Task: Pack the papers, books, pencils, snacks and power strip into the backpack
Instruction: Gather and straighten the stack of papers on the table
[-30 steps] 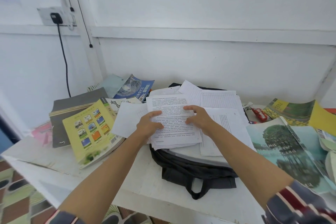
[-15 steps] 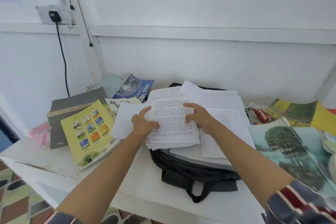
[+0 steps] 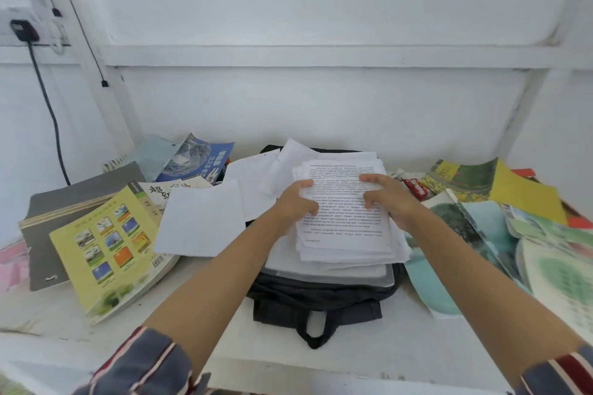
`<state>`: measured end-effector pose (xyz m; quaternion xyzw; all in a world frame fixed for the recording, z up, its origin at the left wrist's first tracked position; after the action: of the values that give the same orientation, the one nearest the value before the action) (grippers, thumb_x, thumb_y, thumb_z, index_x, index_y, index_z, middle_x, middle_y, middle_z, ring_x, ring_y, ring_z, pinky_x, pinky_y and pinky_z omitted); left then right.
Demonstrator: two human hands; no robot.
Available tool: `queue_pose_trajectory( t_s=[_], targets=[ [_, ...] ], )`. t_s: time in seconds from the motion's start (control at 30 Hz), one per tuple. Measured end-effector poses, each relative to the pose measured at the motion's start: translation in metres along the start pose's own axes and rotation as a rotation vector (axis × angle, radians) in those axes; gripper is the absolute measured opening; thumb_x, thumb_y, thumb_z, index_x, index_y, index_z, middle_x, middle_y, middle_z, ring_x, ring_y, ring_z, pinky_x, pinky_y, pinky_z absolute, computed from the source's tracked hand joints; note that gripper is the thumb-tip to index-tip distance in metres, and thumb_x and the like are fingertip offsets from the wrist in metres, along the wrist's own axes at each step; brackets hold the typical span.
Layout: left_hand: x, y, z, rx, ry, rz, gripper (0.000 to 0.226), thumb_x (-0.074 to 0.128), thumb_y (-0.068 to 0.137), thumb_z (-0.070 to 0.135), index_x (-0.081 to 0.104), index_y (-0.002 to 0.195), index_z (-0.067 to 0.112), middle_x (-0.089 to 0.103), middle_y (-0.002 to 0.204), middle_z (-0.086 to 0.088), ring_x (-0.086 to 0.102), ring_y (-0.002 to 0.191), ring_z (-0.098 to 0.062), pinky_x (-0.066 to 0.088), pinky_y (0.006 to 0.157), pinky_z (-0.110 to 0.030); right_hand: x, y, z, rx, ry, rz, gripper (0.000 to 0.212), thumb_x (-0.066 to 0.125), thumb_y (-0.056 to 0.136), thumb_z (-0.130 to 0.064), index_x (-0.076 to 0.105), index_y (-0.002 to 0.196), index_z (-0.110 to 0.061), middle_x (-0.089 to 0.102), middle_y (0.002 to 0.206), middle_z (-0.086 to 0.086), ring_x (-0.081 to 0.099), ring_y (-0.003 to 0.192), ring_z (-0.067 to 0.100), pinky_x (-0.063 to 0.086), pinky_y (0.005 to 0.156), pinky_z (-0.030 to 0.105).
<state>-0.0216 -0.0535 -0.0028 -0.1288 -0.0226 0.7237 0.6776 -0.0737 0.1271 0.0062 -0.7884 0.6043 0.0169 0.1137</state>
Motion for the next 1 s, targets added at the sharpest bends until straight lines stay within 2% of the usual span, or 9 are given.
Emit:
queue_pose_trajectory(
  t_s=[0.1, 0.23, 0.33, 0.4, 0.47, 0.53, 0.67, 0.9, 1.0],
  targets=[
    [0.028, 0.006, -0.017, -0.072, 0.119, -0.067, 0.068, 0.057, 0.079, -0.009, 0.037, 0.139, 0.018, 0.044, 0.124, -0.005, 0.044, 0.111, -0.021, 0.040, 0.091, -0.028, -0.019, -0.014, 0.017, 0.067, -0.176, 0.051, 0.051, 0.053, 0.077, 0.011, 0.051, 0.122, -0.013, 0.044, 0.121, 0.006, 0.046, 0.107, 0.023, 0.041, 0.085, 0.031],
    [0.044, 0.016, -0.028, -0.088, 0.259, -0.015, 0.071, 0.062, 0.075, 0.003, 0.037, 0.137, 0.026, 0.045, 0.132, -0.010, 0.036, 0.126, -0.028, 0.037, 0.105, -0.044, -0.023, -0.023, 0.033, 0.108, -0.254, 0.055, 0.056, 0.054, 0.077, 0.006, 0.046, 0.127, -0.018, 0.045, 0.123, 0.007, 0.046, 0.109, 0.024, 0.041, 0.089, 0.033],
    [0.048, 0.013, -0.022, -0.084, 0.270, -0.017, 0.070, 0.061, 0.077, 0.001, 0.037, 0.138, 0.023, 0.045, 0.131, -0.009, 0.038, 0.124, -0.028, 0.039, 0.104, -0.041, -0.023, -0.026, 0.034, 0.111, -0.239, 0.066, 0.057, 0.053, 0.078, 0.006, 0.044, 0.129, -0.017, 0.044, 0.120, 0.007, 0.045, 0.107, 0.024, 0.041, 0.088, 0.033],
    [0.048, 0.014, -0.019, -0.077, 0.255, -0.024, 0.068, 0.060, 0.079, -0.003, 0.036, 0.139, 0.019, 0.046, 0.126, -0.006, 0.044, 0.114, -0.022, 0.045, 0.091, -0.031, -0.023, -0.027, 0.033, 0.110, -0.211, 0.061, 0.057, 0.051, 0.079, 0.009, 0.043, 0.131, -0.013, 0.043, 0.116, 0.007, 0.044, 0.103, 0.022, 0.040, 0.085, 0.032],
    [0.050, 0.012, -0.015, -0.063, 0.218, -0.039, 0.065, 0.058, 0.082, -0.008, 0.035, 0.139, 0.013, 0.046, 0.122, -0.007, 0.044, 0.101, -0.018, 0.043, 0.069, -0.019, -0.024, -0.028, 0.032, 0.113, -0.182, 0.069, 0.058, 0.052, 0.078, 0.011, 0.044, 0.131, -0.012, 0.045, 0.115, 0.008, 0.045, 0.101, 0.022, 0.041, 0.085, 0.032],
    [0.050, 0.010, -0.012, -0.070, 0.164, -0.040, 0.062, 0.057, 0.082, -0.010, 0.038, 0.138, 0.011, 0.044, 0.131, -0.010, 0.043, 0.100, -0.018, 0.040, 0.064, -0.016, -0.026, -0.027, 0.032, 0.127, -0.146, 0.095, 0.058, 0.052, 0.076, 0.014, 0.047, 0.128, -0.011, 0.045, 0.114, 0.010, 0.045, 0.101, 0.024, 0.043, 0.086, 0.034],
    [0.047, 0.006, -0.013, -0.132, 0.058, -0.033, 0.060, 0.061, 0.079, -0.013, 0.044, 0.133, 0.008, 0.044, 0.135, -0.014, 0.044, 0.119, -0.027, 0.038, 0.088, -0.028, -0.031, -0.026, 0.034, 0.155, -0.089, 0.118, 0.056, 0.055, 0.071, 0.017, 0.050, 0.121, -0.008, 0.047, 0.125, 0.016, 0.046, 0.107, 0.029, 0.045, 0.086, 0.037],
    [0.047, 0.000, -0.012, -0.166, -0.137, -0.024, 0.071, 0.061, 0.075, -0.019, 0.041, 0.135, 0.012, 0.048, 0.132, -0.013, 0.045, 0.108, -0.023, 0.038, 0.086, -0.031, -0.032, -0.026, 0.025, 0.189, 0.152, 0.009, 0.050, 0.050, 0.074, 0.022, 0.054, 0.116, -0.005, 0.060, 0.113, 0.018, 0.060, 0.090, 0.031, 0.053, 0.073, 0.038],
    [0.047, -0.001, -0.008, -0.179, -0.192, -0.060, 0.058, 0.061, 0.076, -0.018, 0.050, 0.127, 0.010, 0.051, 0.131, -0.012, 0.046, 0.119, -0.025, 0.038, 0.100, -0.031, -0.032, -0.026, 0.011, 0.156, 0.207, -0.032, 0.045, 0.052, 0.077, 0.020, 0.054, 0.113, -0.005, 0.063, 0.105, 0.016, 0.062, 0.085, 0.028, 0.053, 0.067, 0.037]
  ],
)
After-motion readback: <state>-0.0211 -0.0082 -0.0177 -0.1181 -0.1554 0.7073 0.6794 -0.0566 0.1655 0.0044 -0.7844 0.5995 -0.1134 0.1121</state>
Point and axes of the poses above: each hand's wrist, its own y-axis towards the middle knuckle, its own x-axis out of the palm, z = x × y, the point moved 7 cm from there along y, towards the middle knuckle
